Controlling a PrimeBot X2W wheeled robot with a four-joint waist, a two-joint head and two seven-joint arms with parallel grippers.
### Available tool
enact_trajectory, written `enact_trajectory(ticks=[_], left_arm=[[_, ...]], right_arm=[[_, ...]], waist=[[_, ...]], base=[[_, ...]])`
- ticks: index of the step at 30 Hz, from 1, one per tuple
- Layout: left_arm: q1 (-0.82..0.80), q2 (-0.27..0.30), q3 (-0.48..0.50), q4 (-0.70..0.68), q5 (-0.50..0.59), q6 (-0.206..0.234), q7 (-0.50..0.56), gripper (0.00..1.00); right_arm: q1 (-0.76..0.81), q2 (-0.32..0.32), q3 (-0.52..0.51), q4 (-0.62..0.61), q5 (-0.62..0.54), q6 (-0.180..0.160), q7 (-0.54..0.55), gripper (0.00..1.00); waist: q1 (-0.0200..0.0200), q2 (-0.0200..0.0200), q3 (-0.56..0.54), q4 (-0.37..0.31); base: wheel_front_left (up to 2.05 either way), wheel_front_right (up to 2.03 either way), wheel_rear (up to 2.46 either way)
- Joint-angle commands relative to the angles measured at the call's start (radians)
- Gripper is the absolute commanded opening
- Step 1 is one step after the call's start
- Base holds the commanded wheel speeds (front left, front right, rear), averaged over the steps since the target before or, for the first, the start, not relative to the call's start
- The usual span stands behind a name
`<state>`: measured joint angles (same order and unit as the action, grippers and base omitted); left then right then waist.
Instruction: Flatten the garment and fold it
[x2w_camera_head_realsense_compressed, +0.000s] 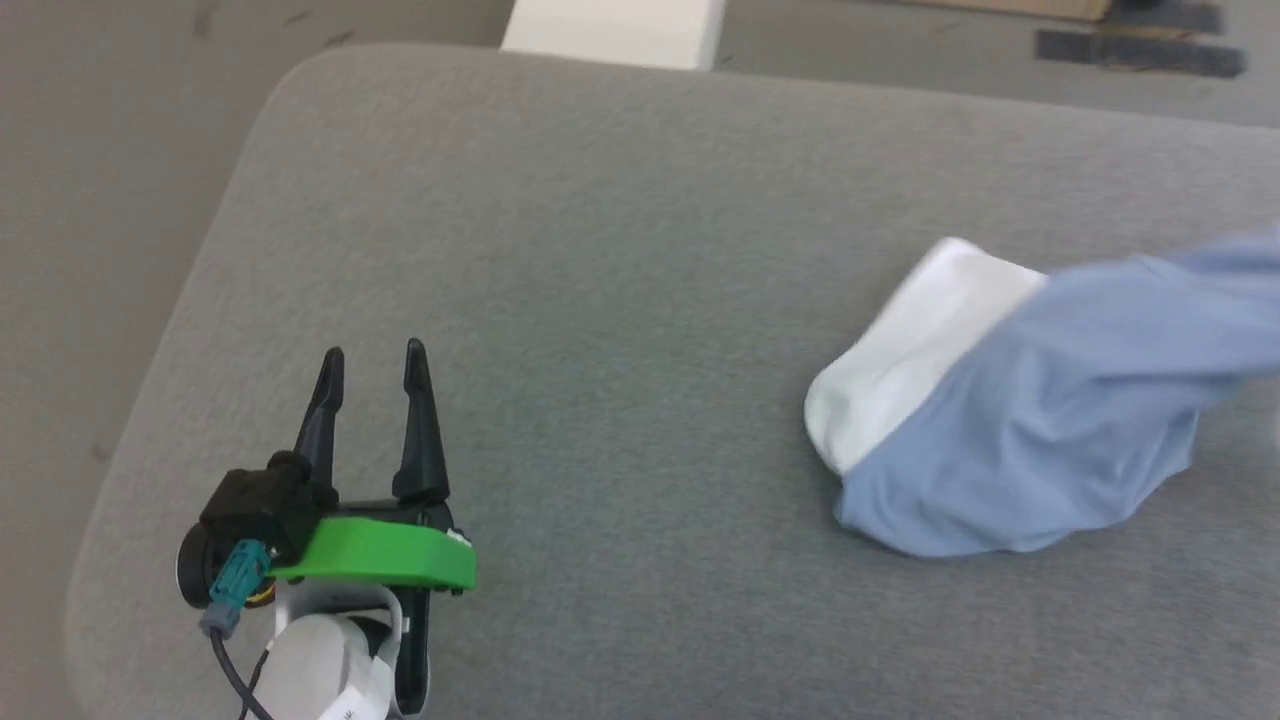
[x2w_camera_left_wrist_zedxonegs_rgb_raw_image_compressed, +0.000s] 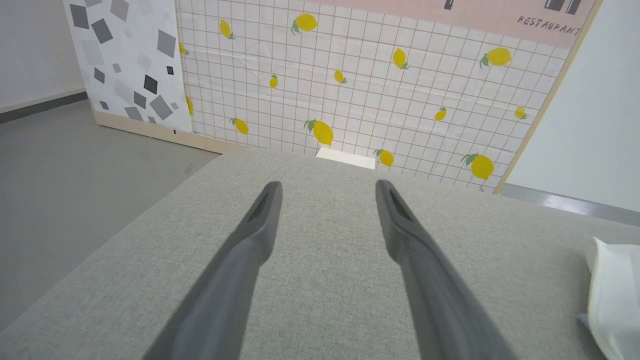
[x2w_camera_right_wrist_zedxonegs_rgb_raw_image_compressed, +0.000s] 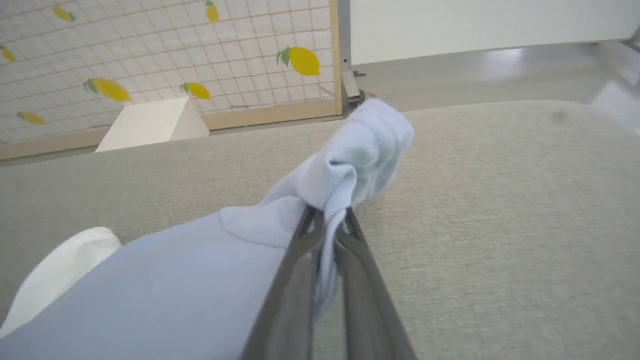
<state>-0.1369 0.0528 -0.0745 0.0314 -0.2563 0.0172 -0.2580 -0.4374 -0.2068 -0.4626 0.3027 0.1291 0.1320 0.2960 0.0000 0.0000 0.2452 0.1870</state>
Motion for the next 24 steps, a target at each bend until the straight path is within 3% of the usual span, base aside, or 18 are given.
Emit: enact_trajectory(ticks=[1, 5, 10, 11, 12, 18, 24], left_arm=[[0.011, -0.003, 0.002, 0.002, 0.015, -0.008, -0.004, 1.0], [0.027, -0.003, 0.0, 0.011, 0.015, -0.014, -0.004, 1.0], [0.034, -0.003, -0.006, 0.018, 0.017, -0.02, -0.004, 1.0], [0.034, -0.003, -0.006, 0.019, 0.018, -0.02, -0.004, 1.0], [0.034, -0.003, -0.005, 0.02, 0.02, -0.022, -0.004, 1.0], [0.029, -0.003, -0.016, 0.031, 0.019, -0.029, -0.004, 1.0], [-0.018, -0.003, -0.117, 0.088, 0.005, -0.061, -0.004, 1.0]], right_arm=[[0.053, 0.023, -0.059, -0.044, -0.016, -0.001, 0.008, 0.0], [0.195, 0.11, -0.225, -0.133, -0.058, -0.001, 0.075, 0.0], [0.322, 0.153, -0.274, -0.133, -0.045, -0.001, 0.175, 0.0], [0.338, 0.155, -0.271, -0.137, -0.039, -0.001, 0.167, 0.7], [0.348, 0.156, -0.266, -0.133, -0.027, -0.001, 0.154, 1.0], [0.395, 0.156, -0.18, -0.147, 0.022, -0.001, -0.098, 1.0], [0.432, 0.156, 0.016, -0.189, 0.065, -0.001, -0.331, 1.0]], waist=[[0.0, 0.0, -0.114, -0.123], [0.0, 0.0, -0.133, -0.158], [0.0, 0.0, -0.141, -0.189], [0.0, 0.0, -0.142, -0.194], [0.0, 0.0, -0.144, -0.198], [0.0, 0.0, -0.144, -0.214], [0.0, 0.0, -0.117, -0.238]], base=[[0.0, 0.0, 0.0], [0.0, 0.0, 0.0], [0.0, 0.0, 0.0], [0.0, 0.0, 0.0], [0.0, 0.0, 0.0], [0.0, 0.0, 0.0], [0.0, 0.0, 0.0]])
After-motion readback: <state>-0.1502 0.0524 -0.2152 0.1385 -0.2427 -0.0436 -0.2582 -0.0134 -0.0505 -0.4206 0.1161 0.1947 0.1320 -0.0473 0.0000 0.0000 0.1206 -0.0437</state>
